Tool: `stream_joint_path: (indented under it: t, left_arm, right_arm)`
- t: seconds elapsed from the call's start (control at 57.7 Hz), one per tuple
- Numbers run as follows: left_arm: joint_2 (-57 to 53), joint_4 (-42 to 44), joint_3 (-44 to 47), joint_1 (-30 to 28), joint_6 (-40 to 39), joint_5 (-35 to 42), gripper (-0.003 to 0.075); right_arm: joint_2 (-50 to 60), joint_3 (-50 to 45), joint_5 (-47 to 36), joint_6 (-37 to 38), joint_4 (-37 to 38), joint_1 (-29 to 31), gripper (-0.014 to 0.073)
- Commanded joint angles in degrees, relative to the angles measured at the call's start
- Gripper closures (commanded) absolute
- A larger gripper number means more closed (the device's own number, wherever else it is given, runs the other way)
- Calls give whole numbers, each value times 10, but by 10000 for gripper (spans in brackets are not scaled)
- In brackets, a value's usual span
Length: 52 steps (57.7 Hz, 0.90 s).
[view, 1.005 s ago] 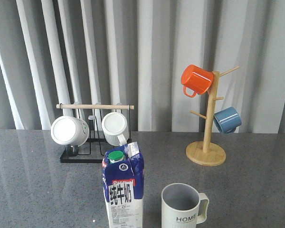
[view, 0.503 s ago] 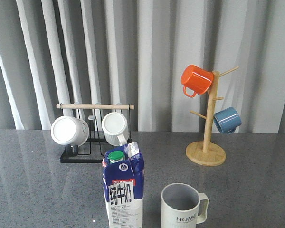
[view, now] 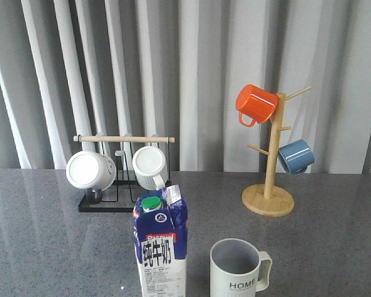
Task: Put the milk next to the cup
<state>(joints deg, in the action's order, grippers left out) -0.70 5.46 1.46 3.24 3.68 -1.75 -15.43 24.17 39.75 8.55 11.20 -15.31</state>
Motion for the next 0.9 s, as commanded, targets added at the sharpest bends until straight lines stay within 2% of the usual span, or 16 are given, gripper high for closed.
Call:
stream_joint_path:
  t: [0.0,0.243,0.399,0.641,0.884]
  left_arm:
    - [-7,-2,-10,0,-4,39,728]
    - [-7,-2,-10,0,-4,39,726]
    - [-7,-2,-10,0,-4,39,726]
    - [-7,-2,-10,0,-4,39,726]
    - [-7,-2,-10,0,-4,39,726]
  right_arm:
    - [-6,15,-38,-3,10,1,580]
    - [-4,-3,-61,-4,11,8,580]
    - [11,-92,-194,-4,15,52,580]
    - [93,-215,-360,-2,-25,140,580]
    - [159,-263,-361,-6,-58,194,580]
